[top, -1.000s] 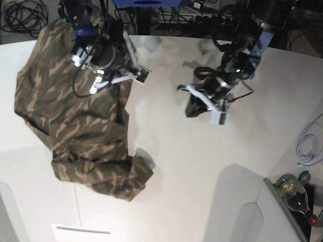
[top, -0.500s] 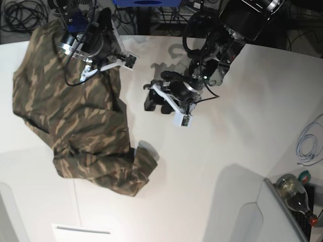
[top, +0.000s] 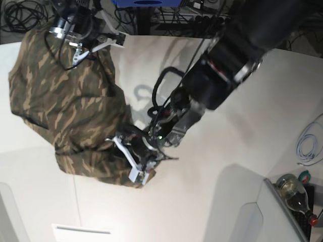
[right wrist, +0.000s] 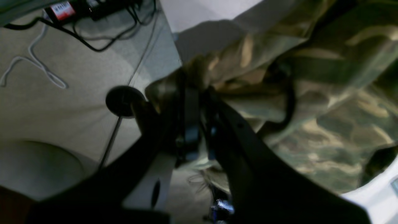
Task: Layout the t-shirt on the table in an organized manner, then fold the t-shirt properly
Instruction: 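Stretch the shirt by pulling the left gripper away from the right gripper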
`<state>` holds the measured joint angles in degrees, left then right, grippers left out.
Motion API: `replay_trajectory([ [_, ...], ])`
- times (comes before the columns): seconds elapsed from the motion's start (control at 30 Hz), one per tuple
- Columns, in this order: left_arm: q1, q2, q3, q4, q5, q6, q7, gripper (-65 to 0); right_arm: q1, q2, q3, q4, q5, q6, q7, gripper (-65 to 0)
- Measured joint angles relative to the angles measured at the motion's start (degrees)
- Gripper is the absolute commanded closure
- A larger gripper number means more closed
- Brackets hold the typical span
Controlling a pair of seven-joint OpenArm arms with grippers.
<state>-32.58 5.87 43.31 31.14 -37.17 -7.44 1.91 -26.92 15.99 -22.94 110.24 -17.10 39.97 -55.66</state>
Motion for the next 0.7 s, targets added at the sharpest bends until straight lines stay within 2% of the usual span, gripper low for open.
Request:
replay_trajectory([
  [0.1, -6.0, 2.6, 5.0, -12.6, 0.0, 0.2, -7.7, -32.7, -1.6, 2.4, 0.2, 1.1, -0.9, 0.0, 0.2, -0.2],
  [0.17, -7.9, 2.9, 6.1, -16.1, 0.0, -0.3, -10.7, -32.7, -2.9, 4.5, 0.2, 1.2, -0.5, 0.0, 0.4, -0.2],
  [0.27, -10.0, 2.2, 6.0, -16.5, 0.0, 0.1, -11.1, -32.7, -5.7, 6.7, 3.6, 1.1, 0.1, 0.0, 0.7, -0.3],
  [0.5, -11.0, 1.9, 6.0, -16.1, -0.4, 0.0, -11.5, -32.1, -5.0, 7.1, 16.7, 1.1, 0.2, 0.0, 0.6, -0.2],
  [0.53, -10.4, 1.7, 6.0, -14.8, -0.4, 0.3, -10.8, -29.5, -4.6, 7.2, 18.3, 1.1, 0.1, 0.0, 0.4, -0.2],
  [0.6, -7.9, 0.7, 5.9, -7.9, -0.9, 1.6, -8.4, -20.2, -3.3, 6.9, 20.3, 1.1, 0.1, 0.0, 0.0, -0.2],
  [0.7, -2.2, -0.3, 6.3, 7.3, -0.2, 0.0, 1.6, -2.3, -1.4, 6.5, 20.9, 1.2, -0.2, 0.0, 0.1, -0.2],
])
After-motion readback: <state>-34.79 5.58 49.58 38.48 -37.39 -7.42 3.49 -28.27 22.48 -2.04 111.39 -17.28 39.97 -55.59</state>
